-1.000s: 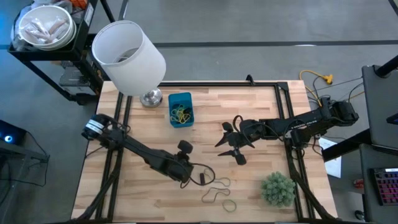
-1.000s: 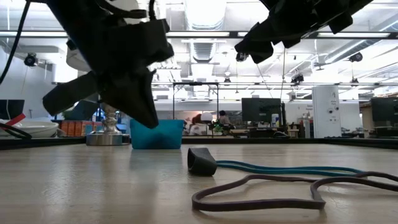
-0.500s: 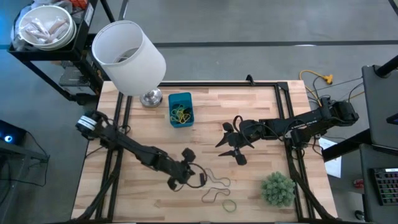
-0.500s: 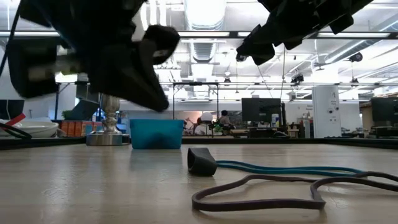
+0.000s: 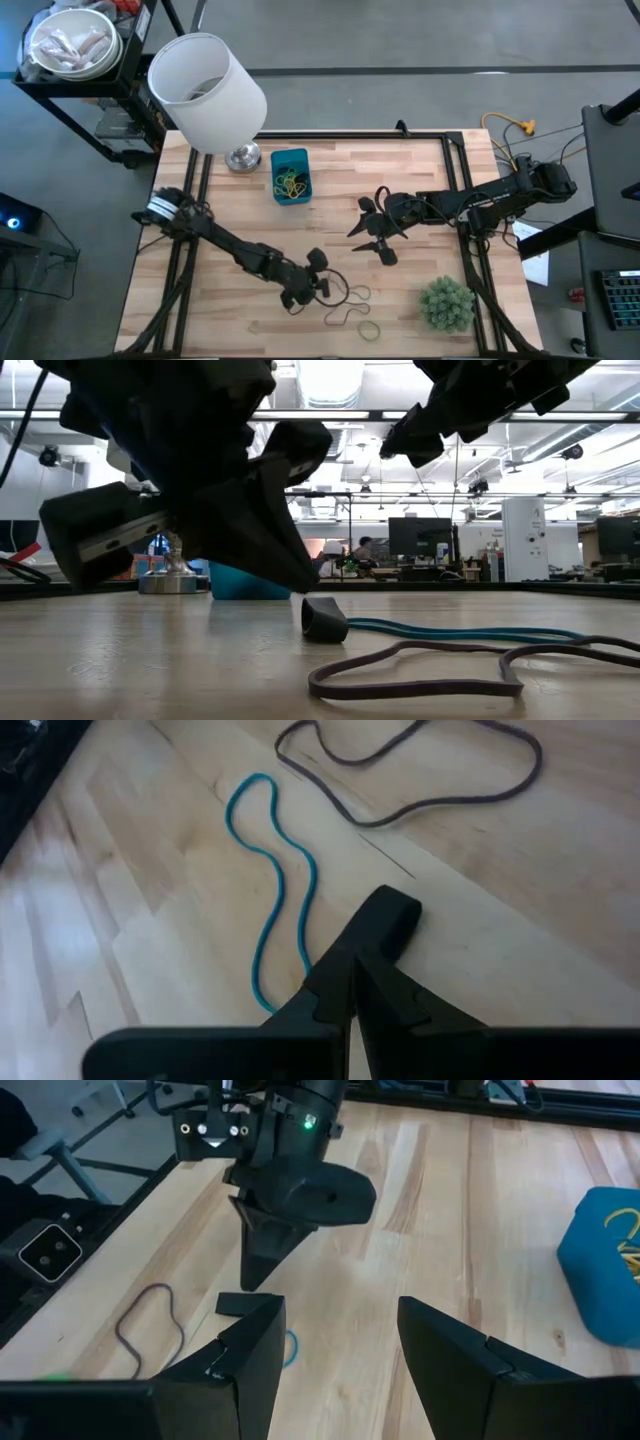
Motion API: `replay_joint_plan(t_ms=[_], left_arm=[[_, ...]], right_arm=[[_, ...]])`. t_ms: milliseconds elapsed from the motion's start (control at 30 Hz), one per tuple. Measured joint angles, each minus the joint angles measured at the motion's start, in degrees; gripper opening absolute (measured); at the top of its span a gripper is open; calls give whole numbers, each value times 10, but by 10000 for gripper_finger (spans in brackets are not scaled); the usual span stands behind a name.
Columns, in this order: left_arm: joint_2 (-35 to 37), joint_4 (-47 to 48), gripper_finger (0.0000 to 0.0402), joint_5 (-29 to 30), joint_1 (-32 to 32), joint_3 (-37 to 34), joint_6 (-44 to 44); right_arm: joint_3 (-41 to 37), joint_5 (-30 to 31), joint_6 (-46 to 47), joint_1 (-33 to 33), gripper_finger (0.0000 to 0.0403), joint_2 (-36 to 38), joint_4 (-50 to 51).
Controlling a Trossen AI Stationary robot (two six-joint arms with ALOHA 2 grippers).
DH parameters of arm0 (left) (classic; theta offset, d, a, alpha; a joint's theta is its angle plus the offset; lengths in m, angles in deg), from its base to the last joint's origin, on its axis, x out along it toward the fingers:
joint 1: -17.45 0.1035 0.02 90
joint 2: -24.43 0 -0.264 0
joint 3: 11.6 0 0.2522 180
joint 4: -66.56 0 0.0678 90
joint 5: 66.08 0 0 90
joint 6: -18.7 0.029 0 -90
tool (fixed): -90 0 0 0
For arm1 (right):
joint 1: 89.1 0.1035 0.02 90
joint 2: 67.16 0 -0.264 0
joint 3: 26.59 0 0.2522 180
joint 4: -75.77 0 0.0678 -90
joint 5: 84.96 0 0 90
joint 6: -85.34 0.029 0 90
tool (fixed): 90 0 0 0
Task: Pick and place rubber bands into bin
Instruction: Put the black rubber band into the blue bin
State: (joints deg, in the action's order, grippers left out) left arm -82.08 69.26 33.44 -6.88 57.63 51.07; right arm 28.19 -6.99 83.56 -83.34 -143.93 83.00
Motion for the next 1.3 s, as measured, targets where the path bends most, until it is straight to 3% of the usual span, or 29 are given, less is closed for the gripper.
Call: replay_joint_plan(t_ms=[267,700,1300], left_arm=[[-3,4,5,-3,0,-4,-1],[-3,6,114,-3,0,-2,-16],[-43,-55,121,10,1,6,31]], right_arm=[[0,0,1,0,187,0,4],[0,0,1,0,187,0,4],[0,0,2,0,187,0,4]])
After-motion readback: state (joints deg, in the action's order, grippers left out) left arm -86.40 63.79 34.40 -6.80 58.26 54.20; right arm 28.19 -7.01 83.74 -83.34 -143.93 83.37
